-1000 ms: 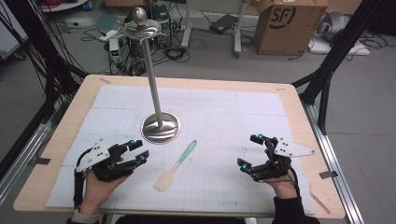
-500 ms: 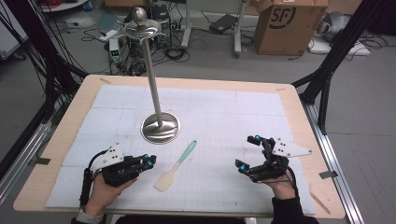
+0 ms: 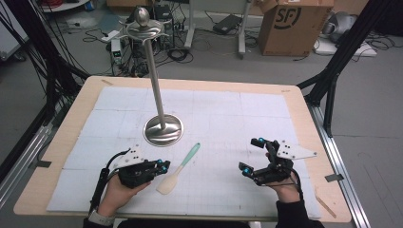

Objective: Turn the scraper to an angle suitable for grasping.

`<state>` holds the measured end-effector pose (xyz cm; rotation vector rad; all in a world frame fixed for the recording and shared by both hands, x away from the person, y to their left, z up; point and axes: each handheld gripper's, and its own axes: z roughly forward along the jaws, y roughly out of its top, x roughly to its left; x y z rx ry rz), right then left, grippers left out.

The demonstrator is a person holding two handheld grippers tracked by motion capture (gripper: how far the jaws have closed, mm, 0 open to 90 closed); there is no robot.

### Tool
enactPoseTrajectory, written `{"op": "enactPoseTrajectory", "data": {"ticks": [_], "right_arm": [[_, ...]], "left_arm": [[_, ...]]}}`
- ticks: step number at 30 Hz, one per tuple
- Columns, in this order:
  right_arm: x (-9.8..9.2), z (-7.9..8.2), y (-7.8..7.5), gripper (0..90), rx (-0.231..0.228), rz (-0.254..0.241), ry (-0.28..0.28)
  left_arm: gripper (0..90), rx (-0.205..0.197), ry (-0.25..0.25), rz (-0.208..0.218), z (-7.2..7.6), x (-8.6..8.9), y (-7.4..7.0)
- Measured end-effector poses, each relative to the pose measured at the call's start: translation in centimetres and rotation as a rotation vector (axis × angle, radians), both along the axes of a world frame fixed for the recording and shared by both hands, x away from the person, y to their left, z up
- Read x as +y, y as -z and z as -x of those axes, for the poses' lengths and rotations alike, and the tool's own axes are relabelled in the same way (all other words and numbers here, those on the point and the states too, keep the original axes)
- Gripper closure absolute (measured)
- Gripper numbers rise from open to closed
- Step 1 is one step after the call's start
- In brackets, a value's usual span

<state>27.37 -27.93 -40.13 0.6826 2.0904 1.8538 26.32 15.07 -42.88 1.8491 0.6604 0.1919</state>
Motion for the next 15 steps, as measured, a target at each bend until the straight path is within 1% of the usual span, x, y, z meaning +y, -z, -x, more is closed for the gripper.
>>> {"op": "enactPoseTrajectory", "data": {"ticks": [2,5,7,8,9,11,13,15], "right_arm": [[0.0,0.0,0.0,0.6,-0.001,-0.002,0.001],[0.0,0.0,0.0,0.6,0.001,0.002,0.002],[0.0,-0.1,0.1,0.6,0.005,0.007,0.004],[0.0,-0.1,0.1,0.6,0.005,0.007,0.004],[0.0,-0.1,0.1,0.6,0.005,0.010,0.004],[0.1,-0.1,0.2,0.6,0.008,0.016,-0.002],[0.2,-0.1,0.2,0.6,0.007,0.019,-0.010],[0.2,-0.1,0.2,0.6,0.003,0.019,-0.014]], "left_arm": [[89.8,0.025,0.009,-0.019,-0.2,-0.5,0.3],[89.8,0.050,0.024,-0.048,-0.4,-1.3,0.7],[89.8,0.073,0.051,-0.042,-0.5,-1.7,0.9],[89.8,0.077,0.068,-0.043,-0.4,-1.9,1.0],[89.8,0.075,0.074,-0.049,-0.3,-2.1,1.1],[89.8,0.080,0.072,-0.062,-0.3,-2.6,1.2],[89.8,0.077,0.063,-0.090,-0.4,-3.0,1.4],[89.8,0.092,0.053,-0.095,-0.7,-3.3,1.6]]}}
